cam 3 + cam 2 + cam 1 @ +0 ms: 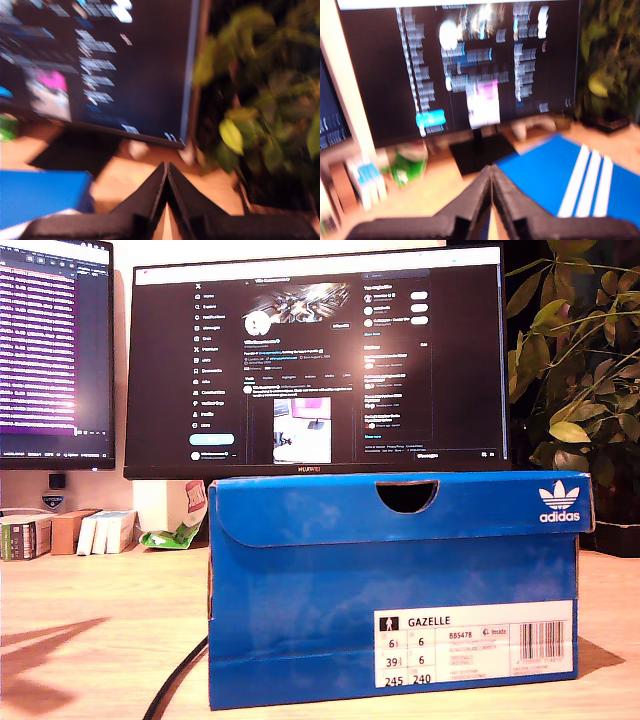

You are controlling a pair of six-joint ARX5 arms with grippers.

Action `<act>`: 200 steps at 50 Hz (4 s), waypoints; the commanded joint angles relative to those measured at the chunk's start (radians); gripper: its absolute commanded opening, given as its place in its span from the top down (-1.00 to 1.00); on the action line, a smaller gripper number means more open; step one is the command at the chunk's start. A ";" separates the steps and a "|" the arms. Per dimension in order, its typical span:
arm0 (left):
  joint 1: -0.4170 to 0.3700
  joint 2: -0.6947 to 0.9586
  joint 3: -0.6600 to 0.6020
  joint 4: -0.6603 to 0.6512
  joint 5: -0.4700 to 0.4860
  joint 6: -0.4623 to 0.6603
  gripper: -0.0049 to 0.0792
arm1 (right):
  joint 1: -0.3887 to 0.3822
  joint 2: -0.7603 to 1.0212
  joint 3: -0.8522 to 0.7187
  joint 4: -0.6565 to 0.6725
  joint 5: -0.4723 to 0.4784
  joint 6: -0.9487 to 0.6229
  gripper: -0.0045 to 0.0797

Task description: Close the blue shoebox by pushing the lid with your left arm and holding the box in place with your right arm

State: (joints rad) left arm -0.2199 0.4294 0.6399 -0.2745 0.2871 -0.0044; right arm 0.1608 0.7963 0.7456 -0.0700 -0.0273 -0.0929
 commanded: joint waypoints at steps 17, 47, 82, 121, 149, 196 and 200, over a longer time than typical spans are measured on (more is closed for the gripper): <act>0.001 -0.139 -0.010 -0.093 0.027 -0.014 0.93 | 0.058 -0.262 -0.019 -0.092 -0.025 -0.074 0.92; -0.072 -0.335 0.073 -0.447 -0.099 0.168 0.93 | 0.192 -0.466 -0.020 -0.259 0.064 -0.219 0.92; -0.091 -0.391 -0.138 -0.187 -0.091 -0.033 0.93 | 0.193 -0.530 -0.299 0.060 0.128 0.013 0.92; -0.091 -0.267 -0.290 0.010 -0.184 -0.131 0.93 | 0.193 -0.430 -0.422 0.207 0.222 0.051 0.92; -0.100 -0.439 -0.422 -0.018 -0.254 -0.181 0.93 | 0.215 -0.698 -0.621 0.116 0.243 0.109 0.92; -0.151 -0.439 -0.519 -0.220 -0.244 -0.190 0.93 | 0.232 -0.795 -0.706 -0.201 0.202 0.122 0.92; -0.151 -0.439 -0.519 -0.230 -0.243 -0.190 0.93 | 0.234 -0.795 -0.706 -0.202 0.201 0.122 0.92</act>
State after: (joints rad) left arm -0.3668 -0.0032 0.1249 -0.5053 0.0429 -0.1886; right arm 0.3882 0.0082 0.0540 -0.2787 0.1738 0.0261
